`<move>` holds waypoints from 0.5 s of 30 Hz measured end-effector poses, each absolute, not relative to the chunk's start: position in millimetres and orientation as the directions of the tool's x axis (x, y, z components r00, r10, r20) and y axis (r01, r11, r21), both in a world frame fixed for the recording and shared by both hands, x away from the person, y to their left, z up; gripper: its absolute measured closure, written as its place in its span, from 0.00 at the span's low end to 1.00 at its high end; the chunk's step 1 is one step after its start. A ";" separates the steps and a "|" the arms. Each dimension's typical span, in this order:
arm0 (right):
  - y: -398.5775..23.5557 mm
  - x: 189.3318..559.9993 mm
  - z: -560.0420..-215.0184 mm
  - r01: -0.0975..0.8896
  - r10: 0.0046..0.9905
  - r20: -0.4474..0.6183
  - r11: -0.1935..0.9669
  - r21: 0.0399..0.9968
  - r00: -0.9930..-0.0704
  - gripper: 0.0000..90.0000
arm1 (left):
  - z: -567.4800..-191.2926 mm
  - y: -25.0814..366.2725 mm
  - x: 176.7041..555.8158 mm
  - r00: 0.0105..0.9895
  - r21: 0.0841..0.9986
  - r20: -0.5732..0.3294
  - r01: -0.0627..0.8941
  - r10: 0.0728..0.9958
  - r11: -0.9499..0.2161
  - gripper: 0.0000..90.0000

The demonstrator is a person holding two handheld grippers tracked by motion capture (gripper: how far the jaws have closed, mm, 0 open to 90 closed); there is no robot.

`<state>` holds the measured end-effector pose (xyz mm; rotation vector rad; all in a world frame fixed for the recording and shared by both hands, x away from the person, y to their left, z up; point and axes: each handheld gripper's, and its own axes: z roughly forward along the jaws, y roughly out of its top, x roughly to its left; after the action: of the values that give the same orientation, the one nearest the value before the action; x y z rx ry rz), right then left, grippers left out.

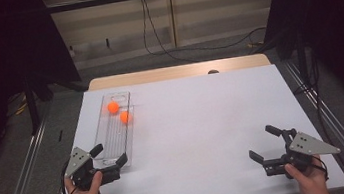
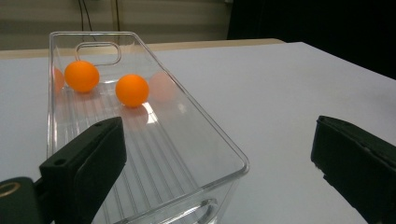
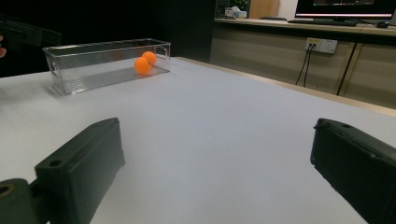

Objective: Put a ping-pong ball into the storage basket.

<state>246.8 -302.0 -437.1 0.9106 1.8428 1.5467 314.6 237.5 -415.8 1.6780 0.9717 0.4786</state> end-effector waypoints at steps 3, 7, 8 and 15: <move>-301.9 246.7 -437.1 0.144 0.791 0.006 0.103 0.984 -0.611 0.02 | -416.6 238.7 314.0 0.580 0.930 -0.154 0.357 0.800 -0.080 0.04; -301.9 246.7 -437.1 0.143 0.791 0.006 0.103 0.984 -0.612 0.02 | -417.9 239.6 313.0 0.582 0.932 -0.155 0.355 0.798 -0.078 0.04; -301.9 246.7 -437.1 0.143 0.791 0.006 0.103 0.984 -0.612 0.02 | -418.2 239.4 312.8 0.581 0.931 -0.159 0.357 0.798 -0.074 0.04; -301.8 246.8 -437.2 0.142 0.790 0.004 0.105 0.984 -0.613 0.02 | -420.7 240.6 311.7 0.583 0.932 -0.155 0.354 0.798 -0.077 0.04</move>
<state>246.8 -301.8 -437.2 0.9081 1.8444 1.5458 311.7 240.6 -420.7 1.6732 0.9695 0.4852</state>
